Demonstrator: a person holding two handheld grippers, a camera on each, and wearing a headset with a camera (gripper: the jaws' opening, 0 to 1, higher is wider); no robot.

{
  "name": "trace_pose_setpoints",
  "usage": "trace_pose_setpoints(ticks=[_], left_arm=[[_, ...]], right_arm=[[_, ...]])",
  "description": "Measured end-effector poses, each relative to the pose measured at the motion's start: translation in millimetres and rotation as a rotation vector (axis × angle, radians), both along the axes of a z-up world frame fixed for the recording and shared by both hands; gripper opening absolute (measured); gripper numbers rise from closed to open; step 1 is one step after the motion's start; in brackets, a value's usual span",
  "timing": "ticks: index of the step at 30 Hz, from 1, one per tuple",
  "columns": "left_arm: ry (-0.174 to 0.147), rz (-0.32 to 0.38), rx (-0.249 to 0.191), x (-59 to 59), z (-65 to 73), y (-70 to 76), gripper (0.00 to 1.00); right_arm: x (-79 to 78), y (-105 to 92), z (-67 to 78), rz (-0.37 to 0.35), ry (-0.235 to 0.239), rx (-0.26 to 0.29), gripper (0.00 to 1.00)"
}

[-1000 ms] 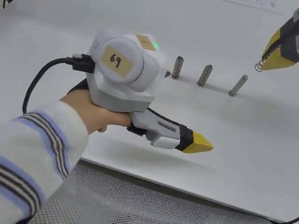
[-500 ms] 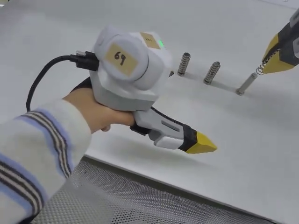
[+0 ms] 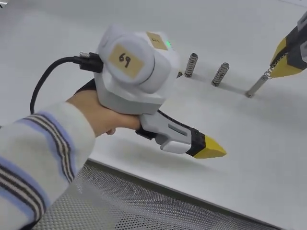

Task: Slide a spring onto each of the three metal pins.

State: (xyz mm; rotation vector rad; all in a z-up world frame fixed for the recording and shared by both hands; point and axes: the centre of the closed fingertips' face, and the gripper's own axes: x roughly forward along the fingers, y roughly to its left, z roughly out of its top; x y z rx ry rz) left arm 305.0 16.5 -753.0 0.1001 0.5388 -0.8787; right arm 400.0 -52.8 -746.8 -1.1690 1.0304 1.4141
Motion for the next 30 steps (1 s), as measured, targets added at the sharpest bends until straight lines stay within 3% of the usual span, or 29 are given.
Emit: trace_pose_setpoints(ticks=[18, 22, 25, 30], left_arm=[[0.023, 0.008, 0.01, 0.6, -3.9, 2.1, 0.98], [0.03, 0.006, 0.014, 0.0, -5.7, 2.3, 0.98], [0.053, 0.02, -0.013, 0.2, -5.4, 2.0, 0.98], [0.042, 0.014, -0.003, 0.4, -5.5, 2.8, 0.98]], right_arm=[[0.1, 0.7, -22.8, 0.016, 0.021, -0.033, 0.09], [-6.5, 0.8, -25.9, 0.026, 0.02, -0.039, 0.09], [-4.3, 2.2, -30.7, 0.032, 0.012, -0.048, 0.09], [-5.9, 3.5, -40.3, 0.036, 0.013, -0.053, 0.09]])
